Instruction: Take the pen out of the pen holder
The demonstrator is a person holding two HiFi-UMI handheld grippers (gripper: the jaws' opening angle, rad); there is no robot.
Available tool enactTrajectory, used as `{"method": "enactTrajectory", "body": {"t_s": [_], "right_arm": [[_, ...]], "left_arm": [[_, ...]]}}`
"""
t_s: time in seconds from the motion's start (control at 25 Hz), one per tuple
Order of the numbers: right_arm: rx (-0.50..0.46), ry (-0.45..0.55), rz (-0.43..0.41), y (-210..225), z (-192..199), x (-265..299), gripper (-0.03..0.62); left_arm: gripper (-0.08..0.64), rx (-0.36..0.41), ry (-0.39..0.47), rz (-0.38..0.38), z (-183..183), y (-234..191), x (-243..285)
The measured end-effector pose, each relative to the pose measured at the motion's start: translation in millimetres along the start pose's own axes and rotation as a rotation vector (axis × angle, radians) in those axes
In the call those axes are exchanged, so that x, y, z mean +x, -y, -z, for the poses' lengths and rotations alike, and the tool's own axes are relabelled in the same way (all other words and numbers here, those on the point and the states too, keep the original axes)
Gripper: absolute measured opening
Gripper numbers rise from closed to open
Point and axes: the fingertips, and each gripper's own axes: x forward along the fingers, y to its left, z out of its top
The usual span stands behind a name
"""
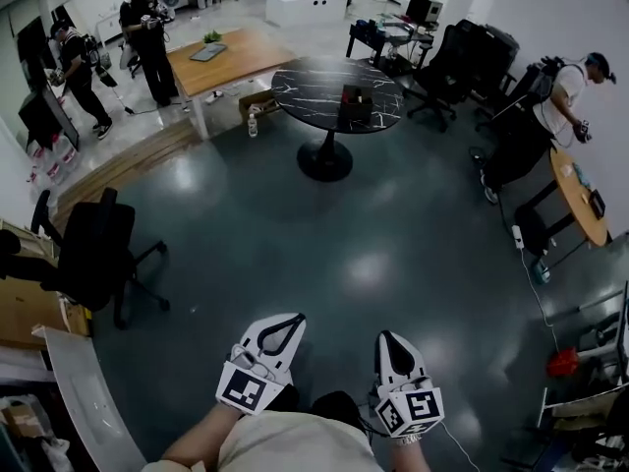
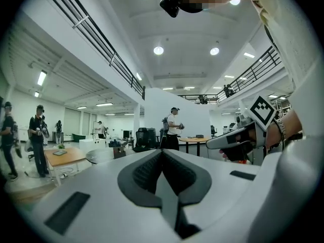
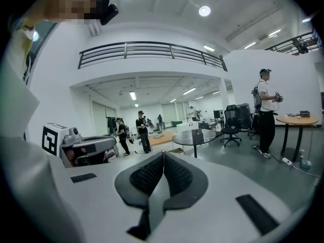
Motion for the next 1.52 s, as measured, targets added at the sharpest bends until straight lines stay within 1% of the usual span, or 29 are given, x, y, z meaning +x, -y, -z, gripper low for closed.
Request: {"method": "enactTrajectory", "body": {"t_s": [0.08, 0.12, 0.24, 0.4, 0.6, 0.76, 0.92, 1.12, 1.2, 1.28, 1.44, 1.52], "right_arm": [[-0.009, -0.011, -0.001, -3, -2, 17, 0.018], [-0.014, -0.020, 0.000, -3, -3, 23, 0.018], [-0.024, -0.033, 0.009, 5, -10, 40, 0.018], [-0.022, -0.031, -0.010, 25, -17, 72, 0.018], [0.019, -0.038, -0.031, 75, -21, 122, 0.018], [0.016, -0.050, -0.096, 116, -31, 164, 0.018], [0.025, -0.053, -0.133, 167, -45, 203, 0.018], [0.078, -0.060, -0.171, 224, -67, 238, 0.018], [0.094, -0.059, -0.179, 237, -74, 252, 0.018], [0.100, -0.055, -0.185, 245, -82, 265, 0.018], [0.098, -0.056, -0.189, 259, -94, 295, 0.018], [0.098, -0.062, -0.183, 267, -96, 315, 0.018]], "left_arm": [[0.012, 0.012, -0.002, 0.010, 2, -17, 8], [0.012, -0.003, 0.008, 0.009, 2, -24, 11], [0.012, -0.104, 0.041, -0.024, 4, -38, 19], [0.012, -0.144, 0.020, -0.051, 17, -57, 44], [0.012, -0.135, 0.003, -0.078, 26, -73, 101], [0.012, -0.132, -0.033, -0.112, 31, -87, 158], [0.012, -0.098, -0.076, -0.142, 38, -101, 221], [0.012, -0.112, -0.069, -0.216, 25, -117, 282], [0.012, -0.122, -0.072, -0.237, 24, -125, 297], [0.012, -0.119, -0.077, -0.243, 24, -133, 308], [0.012, -0.101, -0.094, -0.231, 30, -153, 335], [0.012, -0.104, -0.090, -0.222, 34, -167, 350]]}}
